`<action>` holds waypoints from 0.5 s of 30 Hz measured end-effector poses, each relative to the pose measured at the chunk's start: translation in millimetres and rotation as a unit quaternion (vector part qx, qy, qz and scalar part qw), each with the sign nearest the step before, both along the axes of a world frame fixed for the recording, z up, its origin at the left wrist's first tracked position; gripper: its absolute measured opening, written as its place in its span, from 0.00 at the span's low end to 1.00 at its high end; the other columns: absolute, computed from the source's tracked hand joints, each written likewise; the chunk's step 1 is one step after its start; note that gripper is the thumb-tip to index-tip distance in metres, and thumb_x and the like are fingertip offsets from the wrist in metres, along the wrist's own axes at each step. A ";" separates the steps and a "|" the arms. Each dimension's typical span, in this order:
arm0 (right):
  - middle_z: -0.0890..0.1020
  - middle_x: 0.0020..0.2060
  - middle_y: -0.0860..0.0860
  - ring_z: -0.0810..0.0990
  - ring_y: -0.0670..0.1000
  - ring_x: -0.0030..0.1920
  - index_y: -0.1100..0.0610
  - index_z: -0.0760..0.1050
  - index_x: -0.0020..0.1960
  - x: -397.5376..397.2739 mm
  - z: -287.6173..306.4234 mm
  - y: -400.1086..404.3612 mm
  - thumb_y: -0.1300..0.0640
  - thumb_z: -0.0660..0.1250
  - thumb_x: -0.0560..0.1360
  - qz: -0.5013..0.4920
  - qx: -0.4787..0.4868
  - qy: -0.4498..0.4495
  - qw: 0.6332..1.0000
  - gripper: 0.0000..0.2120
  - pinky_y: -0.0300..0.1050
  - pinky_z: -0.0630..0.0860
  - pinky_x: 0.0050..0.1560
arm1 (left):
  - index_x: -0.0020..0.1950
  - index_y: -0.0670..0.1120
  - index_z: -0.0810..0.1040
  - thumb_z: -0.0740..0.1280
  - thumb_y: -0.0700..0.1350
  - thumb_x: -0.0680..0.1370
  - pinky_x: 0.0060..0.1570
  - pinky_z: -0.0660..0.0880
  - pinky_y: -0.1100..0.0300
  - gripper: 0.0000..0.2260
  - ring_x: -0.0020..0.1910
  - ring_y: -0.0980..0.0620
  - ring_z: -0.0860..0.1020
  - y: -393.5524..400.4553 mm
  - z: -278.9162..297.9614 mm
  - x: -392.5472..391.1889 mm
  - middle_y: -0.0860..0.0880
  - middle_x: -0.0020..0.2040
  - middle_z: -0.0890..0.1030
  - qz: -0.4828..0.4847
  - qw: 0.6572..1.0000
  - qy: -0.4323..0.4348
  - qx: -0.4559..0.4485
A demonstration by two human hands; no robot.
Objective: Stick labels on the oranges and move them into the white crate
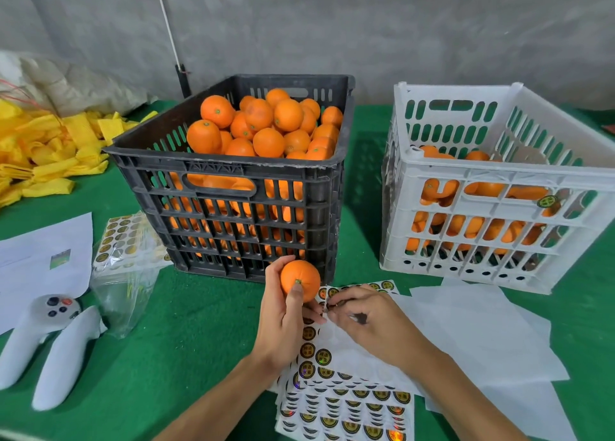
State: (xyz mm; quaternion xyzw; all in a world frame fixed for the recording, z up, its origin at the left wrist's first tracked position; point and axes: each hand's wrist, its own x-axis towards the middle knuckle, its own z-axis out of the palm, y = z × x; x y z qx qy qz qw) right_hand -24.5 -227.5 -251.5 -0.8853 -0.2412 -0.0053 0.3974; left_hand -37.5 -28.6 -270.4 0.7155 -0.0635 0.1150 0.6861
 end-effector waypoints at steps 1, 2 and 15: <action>0.83 0.55 0.40 0.78 0.42 0.55 0.51 0.88 0.47 0.3 -0.6 1.0 0.54 0.72 0.79 -0.011 0.026 0.023 0.999 0.06 0.31 0.71 0.47 | 0.76 0.57 0.65 0.59 0.60 0.84 0.40 0.84 0.46 0.21 0.38 0.41 0.85 0.1 0.0 0.0 0.54 0.51 0.80 -0.001 1.000 0.004 0.008; 0.83 0.54 0.39 0.79 0.41 0.55 0.51 0.88 0.47 0.4 -1.3 2.3 0.55 0.73 0.78 -0.022 0.044 0.046 0.998 0.05 0.33 0.73 0.48 | 0.75 0.58 0.65 0.59 0.59 0.84 0.40 0.84 0.47 0.20 0.39 0.42 0.85 0.1 -0.1 -0.3 0.54 0.50 0.81 -0.005 1.000 0.006 0.020; 0.83 0.46 0.42 0.82 0.46 0.50 0.48 0.85 0.48 -9.1 11.5 13.3 0.56 0.70 0.80 -0.215 0.234 -0.034 0.948 0.05 0.37 0.77 0.48 | 0.73 0.64 0.65 0.57 0.71 0.80 0.41 0.80 0.65 0.24 0.41 0.49 0.85 -1.4 2.3 -3.9 0.53 0.54 0.79 -0.051 0.987 -0.027 0.149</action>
